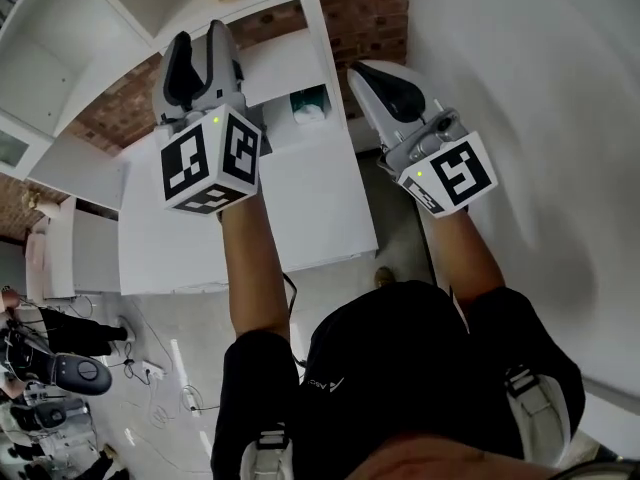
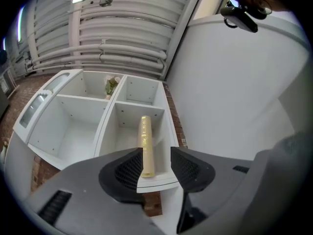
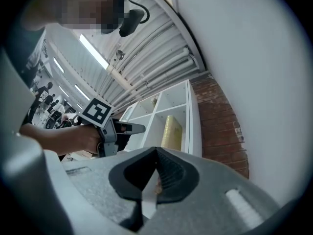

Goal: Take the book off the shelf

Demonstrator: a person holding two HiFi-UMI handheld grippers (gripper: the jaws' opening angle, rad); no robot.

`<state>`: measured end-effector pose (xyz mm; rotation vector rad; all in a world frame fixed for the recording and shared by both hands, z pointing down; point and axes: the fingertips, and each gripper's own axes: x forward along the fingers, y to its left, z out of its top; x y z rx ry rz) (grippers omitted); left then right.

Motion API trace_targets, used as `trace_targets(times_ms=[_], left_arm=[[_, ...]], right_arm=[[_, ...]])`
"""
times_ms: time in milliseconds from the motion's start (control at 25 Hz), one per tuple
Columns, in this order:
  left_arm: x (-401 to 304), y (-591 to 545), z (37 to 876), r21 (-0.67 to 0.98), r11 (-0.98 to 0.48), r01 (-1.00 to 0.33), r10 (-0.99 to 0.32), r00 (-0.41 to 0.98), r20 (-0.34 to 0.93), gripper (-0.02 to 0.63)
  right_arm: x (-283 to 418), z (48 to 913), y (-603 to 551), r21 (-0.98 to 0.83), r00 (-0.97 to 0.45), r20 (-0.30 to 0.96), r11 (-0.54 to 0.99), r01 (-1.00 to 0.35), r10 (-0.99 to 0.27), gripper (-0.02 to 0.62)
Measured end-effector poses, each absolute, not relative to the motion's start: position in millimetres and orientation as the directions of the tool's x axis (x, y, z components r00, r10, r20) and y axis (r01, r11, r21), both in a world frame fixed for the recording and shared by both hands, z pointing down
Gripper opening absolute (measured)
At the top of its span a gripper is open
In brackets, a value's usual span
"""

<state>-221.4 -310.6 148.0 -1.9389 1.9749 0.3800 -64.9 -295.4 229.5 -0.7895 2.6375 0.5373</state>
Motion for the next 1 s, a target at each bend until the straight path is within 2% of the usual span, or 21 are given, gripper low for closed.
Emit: trace_targets(times_ms=[440,1000], left_arm=[[-253.8,-436.7,128.3,-0.048,0.117,-0.992,-0.956,-0.099,-0.277,0.326],[-263.9,-514.0,126.3,-0.096,0.115,-0.989,-0.984,-0.100,-0.147,0.327]], right_arm=[[-66.3,228.3,-353.2,0.257,-0.800,-0.409,0.786,-0.562,-0.438,0.002],[-63.4,228.4,-374.0,0.261,-0.766,-0.432,0.748,-0.610,-0.475,0.002]])
